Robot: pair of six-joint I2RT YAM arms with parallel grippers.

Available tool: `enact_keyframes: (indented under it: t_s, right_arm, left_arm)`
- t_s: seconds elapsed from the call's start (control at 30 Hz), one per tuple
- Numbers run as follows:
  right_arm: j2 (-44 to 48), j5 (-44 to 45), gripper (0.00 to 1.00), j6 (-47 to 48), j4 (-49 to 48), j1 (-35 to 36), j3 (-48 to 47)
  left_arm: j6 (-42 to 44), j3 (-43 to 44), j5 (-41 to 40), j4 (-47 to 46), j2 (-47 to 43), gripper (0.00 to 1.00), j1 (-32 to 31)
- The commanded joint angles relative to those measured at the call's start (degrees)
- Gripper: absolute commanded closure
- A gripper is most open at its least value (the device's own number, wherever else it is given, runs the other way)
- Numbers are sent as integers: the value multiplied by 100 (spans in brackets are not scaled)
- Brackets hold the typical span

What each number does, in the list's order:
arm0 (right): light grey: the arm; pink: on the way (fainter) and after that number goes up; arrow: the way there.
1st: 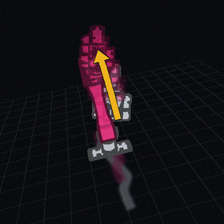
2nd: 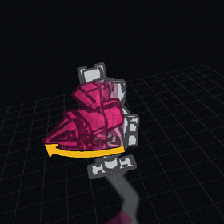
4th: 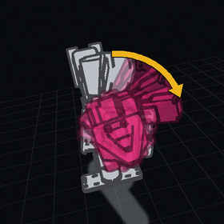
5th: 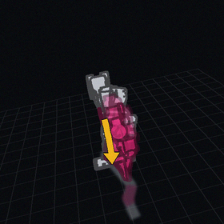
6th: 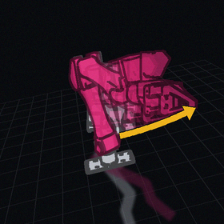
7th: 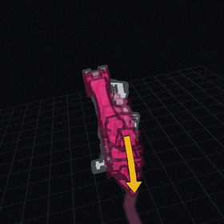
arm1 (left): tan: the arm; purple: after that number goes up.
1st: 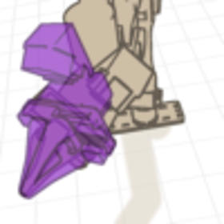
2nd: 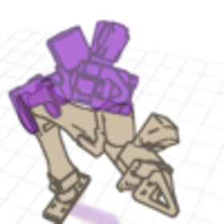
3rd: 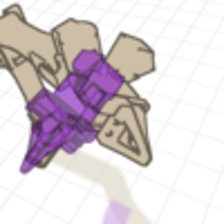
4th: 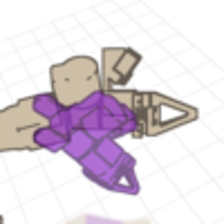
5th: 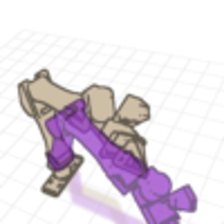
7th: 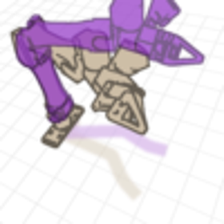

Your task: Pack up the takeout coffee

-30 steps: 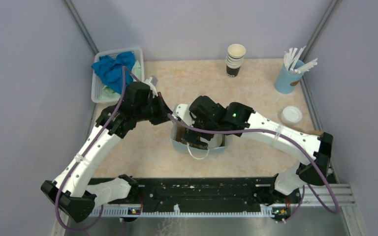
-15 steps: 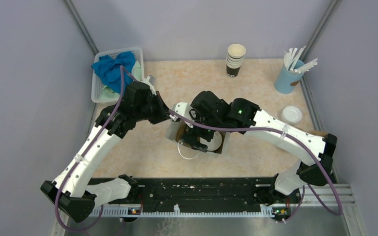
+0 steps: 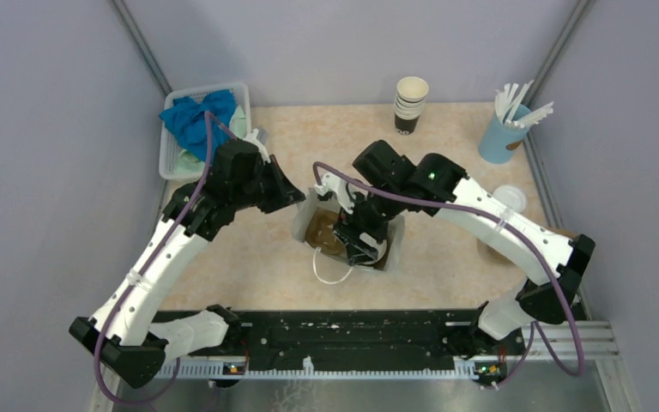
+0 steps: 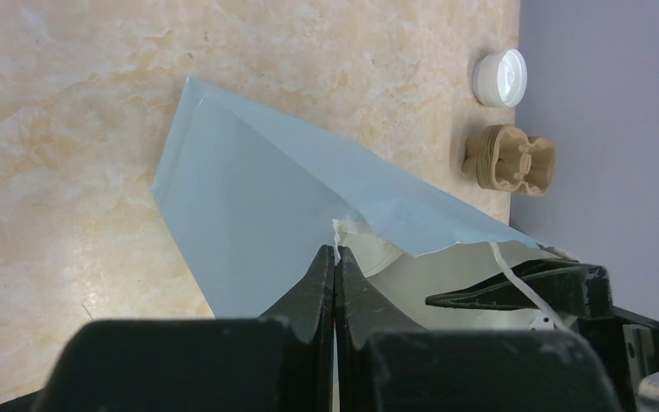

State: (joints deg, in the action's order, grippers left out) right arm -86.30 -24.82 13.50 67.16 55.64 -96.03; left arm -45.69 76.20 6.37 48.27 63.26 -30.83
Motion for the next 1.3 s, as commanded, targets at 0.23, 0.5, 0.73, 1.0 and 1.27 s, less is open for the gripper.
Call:
enact_keyframes:
  t_s: [0.23,0.5,0.73,1.0,1.27]
  right_arm:
    - [539,-331,20,-293,185,-79,-357]
    - [821,-610,15,-587,-84,-79,-133]
    - [908,-1662,15,-681,-558,-397,296]
    - [505,-2722,15,-1126,-1579,-626,926]
    - [728,-2683,14,-1047,-1187,-847,1009]
  left_arm:
    - [142,281,-414,83,-39,100,-20]
    - [192,294,-462,129,-32,100,-14]
    - [236,291,-378,-74,-94,100,-20]
    - [240,20,-26,-772,-299,100,-19]
    - [241,299,-1273,-279,-304,100,-18]
